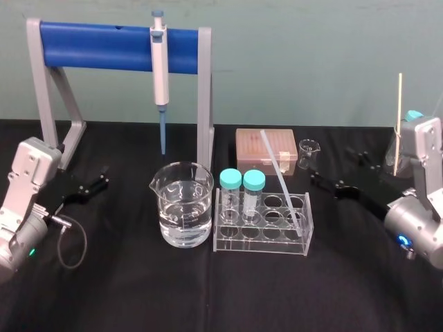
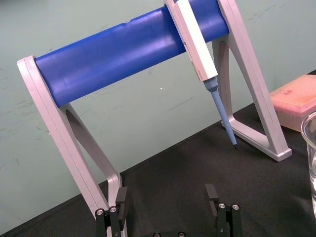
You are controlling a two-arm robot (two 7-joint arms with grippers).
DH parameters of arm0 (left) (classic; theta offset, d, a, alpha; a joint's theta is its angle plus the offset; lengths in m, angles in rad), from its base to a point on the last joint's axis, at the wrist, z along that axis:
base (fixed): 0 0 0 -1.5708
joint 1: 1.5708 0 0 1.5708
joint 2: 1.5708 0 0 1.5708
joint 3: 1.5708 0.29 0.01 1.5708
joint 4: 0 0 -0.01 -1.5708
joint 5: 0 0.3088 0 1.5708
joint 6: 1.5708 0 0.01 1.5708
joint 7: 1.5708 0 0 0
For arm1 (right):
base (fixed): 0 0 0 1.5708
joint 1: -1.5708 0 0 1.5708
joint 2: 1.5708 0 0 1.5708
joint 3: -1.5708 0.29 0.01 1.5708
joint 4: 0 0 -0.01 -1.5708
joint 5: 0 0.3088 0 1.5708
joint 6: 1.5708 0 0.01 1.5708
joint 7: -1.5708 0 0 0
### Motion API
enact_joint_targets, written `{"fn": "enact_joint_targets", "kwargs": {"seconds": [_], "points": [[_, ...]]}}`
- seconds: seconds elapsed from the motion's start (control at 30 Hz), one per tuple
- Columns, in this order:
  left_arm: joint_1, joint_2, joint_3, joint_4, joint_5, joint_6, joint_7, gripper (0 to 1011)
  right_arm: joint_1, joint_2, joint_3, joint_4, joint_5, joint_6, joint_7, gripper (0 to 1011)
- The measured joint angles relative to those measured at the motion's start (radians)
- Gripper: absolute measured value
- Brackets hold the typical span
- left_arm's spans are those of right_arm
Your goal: Pick up the stirring rod with one hand, then place it down.
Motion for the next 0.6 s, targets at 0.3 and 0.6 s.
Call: {"fn": "enact_joint_targets", "kwargs": {"seconds": [0.3,0.6], "points": [[0.000,0.000,0.000,0.000,0.000,0.000,0.000,1000,0.033,-0.019,-0.014,-0.023,0.021,0.042,0.117,1003],[0.000,0.000,0.000,0.000,0.000,0.000,0.000,1000,0.074,-0.053,-0.029,-0.002,-0.007,0.055,0.170,1003]]}}
